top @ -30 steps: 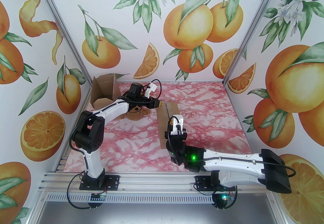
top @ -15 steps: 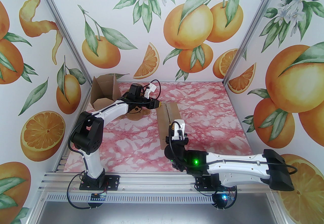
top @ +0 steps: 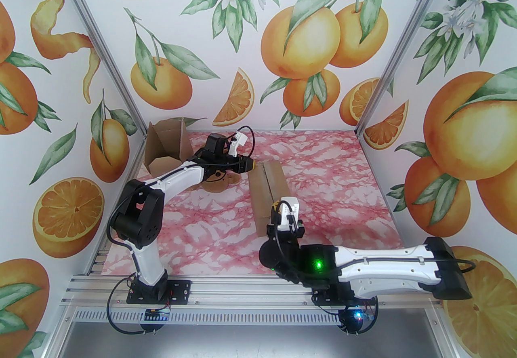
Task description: Unpack the express box
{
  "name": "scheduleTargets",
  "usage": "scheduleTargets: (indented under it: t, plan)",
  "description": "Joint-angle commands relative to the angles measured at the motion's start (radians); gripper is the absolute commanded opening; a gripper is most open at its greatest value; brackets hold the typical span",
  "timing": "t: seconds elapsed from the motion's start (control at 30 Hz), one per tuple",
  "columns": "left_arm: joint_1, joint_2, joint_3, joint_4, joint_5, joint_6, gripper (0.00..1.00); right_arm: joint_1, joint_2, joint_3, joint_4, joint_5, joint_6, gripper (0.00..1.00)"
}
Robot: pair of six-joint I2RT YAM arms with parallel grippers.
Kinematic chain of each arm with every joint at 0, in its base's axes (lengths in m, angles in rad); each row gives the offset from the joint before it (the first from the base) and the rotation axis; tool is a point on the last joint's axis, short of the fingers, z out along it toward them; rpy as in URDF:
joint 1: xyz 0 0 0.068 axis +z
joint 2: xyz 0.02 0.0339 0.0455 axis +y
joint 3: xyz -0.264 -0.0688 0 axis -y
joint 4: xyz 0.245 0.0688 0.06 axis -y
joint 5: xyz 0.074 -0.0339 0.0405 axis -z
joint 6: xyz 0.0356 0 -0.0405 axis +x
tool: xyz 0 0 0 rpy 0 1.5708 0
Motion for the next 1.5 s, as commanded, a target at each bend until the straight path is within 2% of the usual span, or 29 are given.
scheduleTargets:
  t: [0.0,0.67,0.87,1.17,1.37,1.47]
  plan:
    - [0.027,0.003,-0.033,-0.033,-0.143,-0.008,0.33,0.018,-0.013,0.026,-0.085,0.036,0.052,0.0]
    - [0.03,-0.016,-0.027,-0.024,-0.178,-0.017,0.33,0.03,-0.091,-0.017,-0.236,0.09,0.231,0.0]
    - [0.03,-0.013,-0.02,-0.008,-0.197,-0.031,0.33,0.03,-0.129,-0.002,-0.44,0.101,0.377,0.0]
    - [0.03,-0.009,-0.018,0.0,-0.196,-0.038,0.33,0.027,-0.125,0.006,-0.574,0.117,0.521,0.0]
    - [0.031,-0.033,-0.029,-0.011,-0.175,-0.033,0.35,-0.046,-0.15,0.006,-0.579,0.078,0.564,0.0]
    - [0.029,-0.053,-0.039,-0.017,-0.172,-0.031,0.36,-0.11,-0.178,0.014,-0.55,0.049,0.531,0.0]
